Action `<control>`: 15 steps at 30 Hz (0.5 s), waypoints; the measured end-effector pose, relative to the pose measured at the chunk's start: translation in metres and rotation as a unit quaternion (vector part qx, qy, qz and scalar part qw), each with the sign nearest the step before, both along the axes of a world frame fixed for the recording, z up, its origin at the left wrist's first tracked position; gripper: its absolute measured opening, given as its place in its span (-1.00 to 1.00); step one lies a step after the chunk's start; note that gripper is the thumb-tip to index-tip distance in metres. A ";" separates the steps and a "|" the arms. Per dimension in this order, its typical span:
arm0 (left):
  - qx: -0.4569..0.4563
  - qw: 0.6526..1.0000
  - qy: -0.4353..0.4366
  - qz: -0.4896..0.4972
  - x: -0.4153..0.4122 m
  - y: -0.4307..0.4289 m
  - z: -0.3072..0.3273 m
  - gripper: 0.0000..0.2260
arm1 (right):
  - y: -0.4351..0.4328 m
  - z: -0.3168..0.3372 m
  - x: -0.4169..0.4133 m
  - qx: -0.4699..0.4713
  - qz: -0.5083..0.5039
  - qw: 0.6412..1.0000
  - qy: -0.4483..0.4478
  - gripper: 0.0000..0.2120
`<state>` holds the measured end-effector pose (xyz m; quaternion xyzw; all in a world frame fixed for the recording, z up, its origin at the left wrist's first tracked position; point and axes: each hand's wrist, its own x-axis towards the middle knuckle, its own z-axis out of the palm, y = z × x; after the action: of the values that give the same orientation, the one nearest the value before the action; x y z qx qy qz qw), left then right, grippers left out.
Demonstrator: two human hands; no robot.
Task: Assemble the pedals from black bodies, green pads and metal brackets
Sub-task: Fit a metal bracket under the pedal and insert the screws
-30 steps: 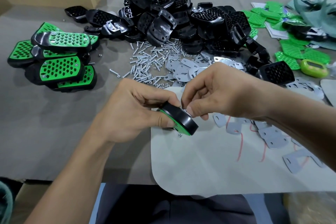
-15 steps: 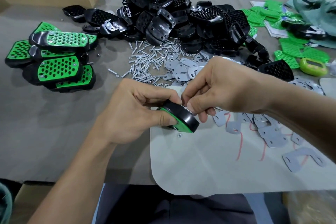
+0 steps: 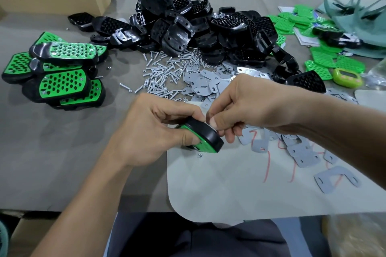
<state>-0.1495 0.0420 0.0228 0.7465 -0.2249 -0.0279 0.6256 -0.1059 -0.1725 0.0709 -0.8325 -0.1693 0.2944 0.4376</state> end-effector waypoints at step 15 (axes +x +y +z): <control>-0.134 0.971 0.169 0.102 0.000 0.015 -0.041 -0.62 | 0.039 -0.070 -0.033 0.260 -0.245 0.934 0.012 -0.77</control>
<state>-0.1490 0.0571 -0.0178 0.6595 -0.0406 -0.0593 0.7482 -0.1392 -0.1335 0.0008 -0.7014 -0.0253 0.1340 0.6996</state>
